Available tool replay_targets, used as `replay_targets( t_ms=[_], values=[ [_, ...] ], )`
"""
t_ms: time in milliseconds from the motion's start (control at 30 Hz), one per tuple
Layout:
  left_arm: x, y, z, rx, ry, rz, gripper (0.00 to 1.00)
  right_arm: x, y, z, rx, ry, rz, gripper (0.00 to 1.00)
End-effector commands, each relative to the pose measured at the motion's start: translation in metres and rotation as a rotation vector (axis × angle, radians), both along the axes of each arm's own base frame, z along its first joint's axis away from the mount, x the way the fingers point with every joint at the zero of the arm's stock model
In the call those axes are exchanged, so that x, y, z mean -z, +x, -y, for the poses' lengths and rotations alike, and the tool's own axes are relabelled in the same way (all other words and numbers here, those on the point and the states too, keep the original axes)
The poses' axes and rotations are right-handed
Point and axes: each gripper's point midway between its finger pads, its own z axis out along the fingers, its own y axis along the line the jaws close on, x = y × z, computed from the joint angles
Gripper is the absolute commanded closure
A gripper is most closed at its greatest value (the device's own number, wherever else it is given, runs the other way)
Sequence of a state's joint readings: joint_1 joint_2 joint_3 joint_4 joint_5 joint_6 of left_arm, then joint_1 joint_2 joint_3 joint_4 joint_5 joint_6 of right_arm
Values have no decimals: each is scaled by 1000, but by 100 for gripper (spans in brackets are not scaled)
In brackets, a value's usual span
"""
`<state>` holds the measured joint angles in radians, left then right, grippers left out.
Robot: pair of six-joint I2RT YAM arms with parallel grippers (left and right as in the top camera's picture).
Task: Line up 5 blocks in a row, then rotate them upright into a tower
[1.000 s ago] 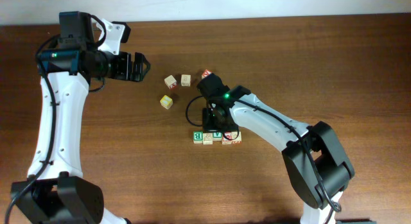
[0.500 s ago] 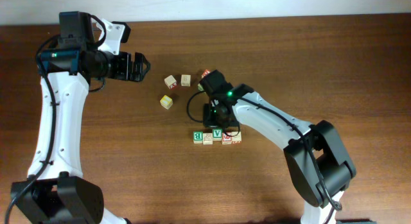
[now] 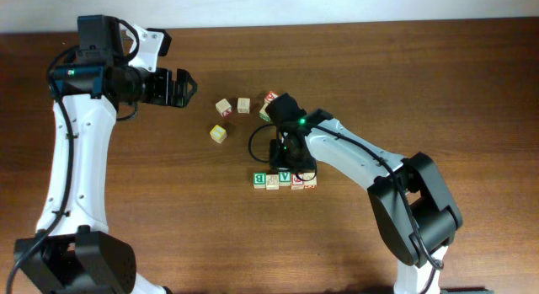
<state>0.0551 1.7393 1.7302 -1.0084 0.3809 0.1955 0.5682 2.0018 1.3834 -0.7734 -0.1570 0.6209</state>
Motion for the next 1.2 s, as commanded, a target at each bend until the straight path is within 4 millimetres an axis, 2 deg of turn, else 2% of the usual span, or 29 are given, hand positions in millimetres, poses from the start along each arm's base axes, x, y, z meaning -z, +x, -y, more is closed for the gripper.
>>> replay_targets(
  t_ms=[0,833,1033,1167],
  values=[
    [-6,3,-1,14,14,23,1,1,-1,-2,-3,7,-13,94],
    [-6,3,-1,14,14,23,1,1,-7,-3,-6,16,-39,94],
    [-6,3,-1,14,14,23,1,-3,3,-6,-19,30,4,78],
    [-6,3,-1,14,14,24,1,-28,22,-15,-72,55,88,72]
  ],
)
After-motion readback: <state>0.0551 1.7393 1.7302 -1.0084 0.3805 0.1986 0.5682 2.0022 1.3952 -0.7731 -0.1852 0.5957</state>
